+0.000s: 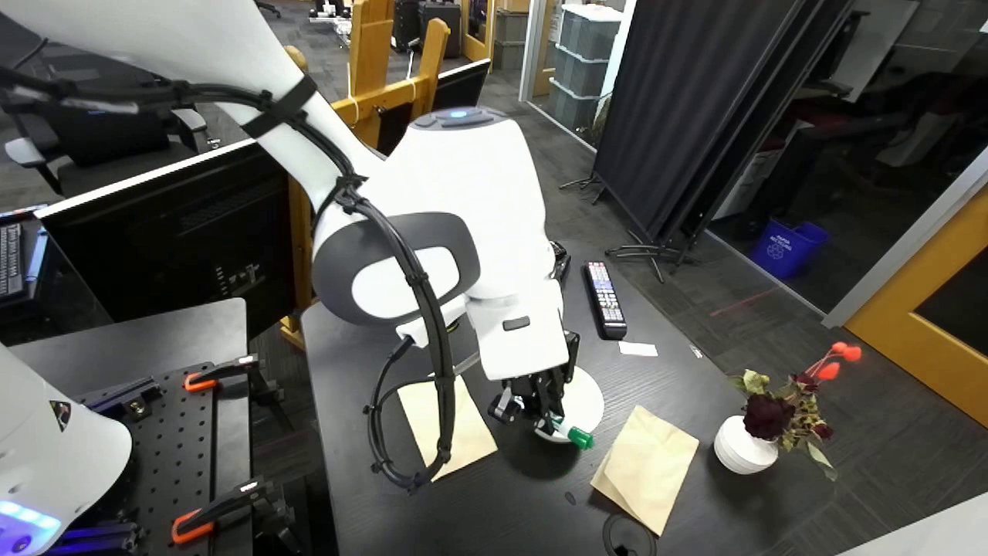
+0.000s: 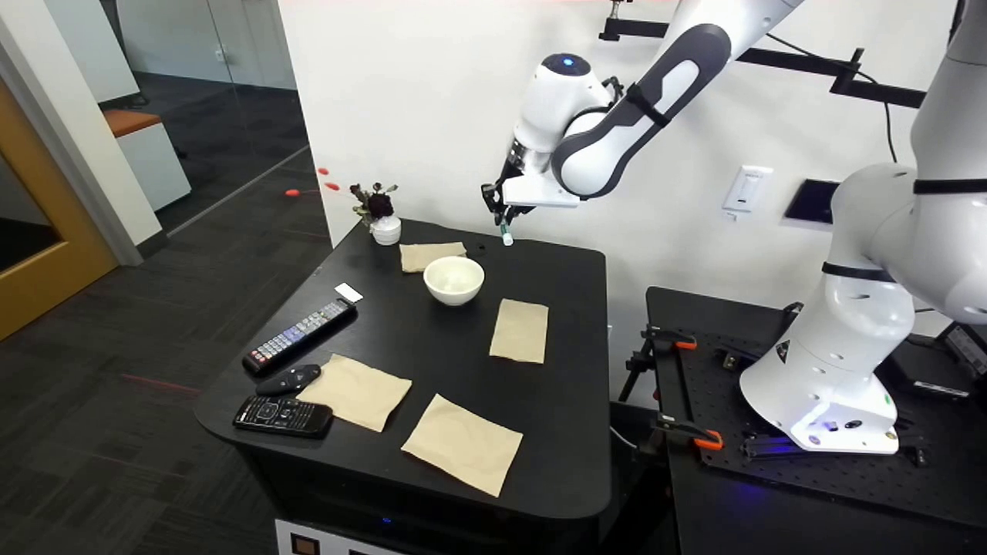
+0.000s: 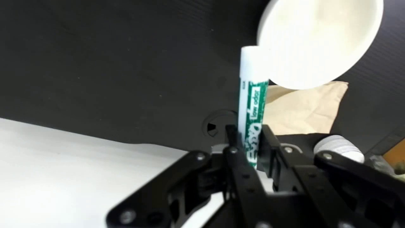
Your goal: Put the green marker in the white bowl
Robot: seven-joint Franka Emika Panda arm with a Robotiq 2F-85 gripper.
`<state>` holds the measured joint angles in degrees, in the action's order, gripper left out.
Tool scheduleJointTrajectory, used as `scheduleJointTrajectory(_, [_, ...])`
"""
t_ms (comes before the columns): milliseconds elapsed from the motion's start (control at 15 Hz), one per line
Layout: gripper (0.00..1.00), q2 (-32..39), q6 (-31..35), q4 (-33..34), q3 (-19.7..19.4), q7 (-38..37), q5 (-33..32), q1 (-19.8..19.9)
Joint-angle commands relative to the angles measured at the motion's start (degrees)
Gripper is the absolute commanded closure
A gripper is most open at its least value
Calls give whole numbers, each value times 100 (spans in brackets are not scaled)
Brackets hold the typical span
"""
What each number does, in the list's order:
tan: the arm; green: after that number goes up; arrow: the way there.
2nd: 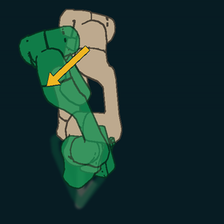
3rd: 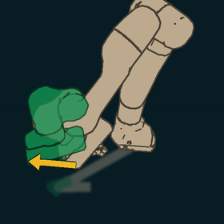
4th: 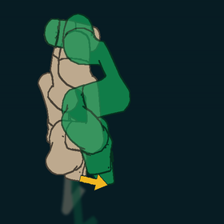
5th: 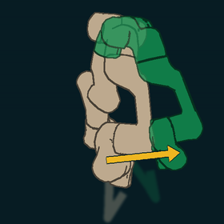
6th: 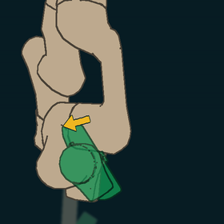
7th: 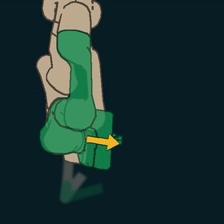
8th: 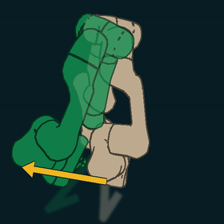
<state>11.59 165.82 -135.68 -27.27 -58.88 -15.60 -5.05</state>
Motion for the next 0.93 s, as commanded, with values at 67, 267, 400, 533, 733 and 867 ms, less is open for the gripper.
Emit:
scheduleJointTrajectory(67, [95,7,307,101,-619,-1462,-1352,-780])
scheduleJointTrajectory(267, [95,198,263,298,-1013,-2615,-2438,-1309])
scheduleJointTrajectory(400, [95,334,162,450,-1255,-3372,-3126,-1643])
scheduleJointTrajectory(533, [95,427,46,504,-1358,-3831,-3516,-1847])
scheduleJointTrajectory(733, [95,617,-26,536,-1441,-4249,-3841,-2038])
scheduleJointTrajectory(867, [95,732,-128,550,-1470,-4394,-3960,-2124])
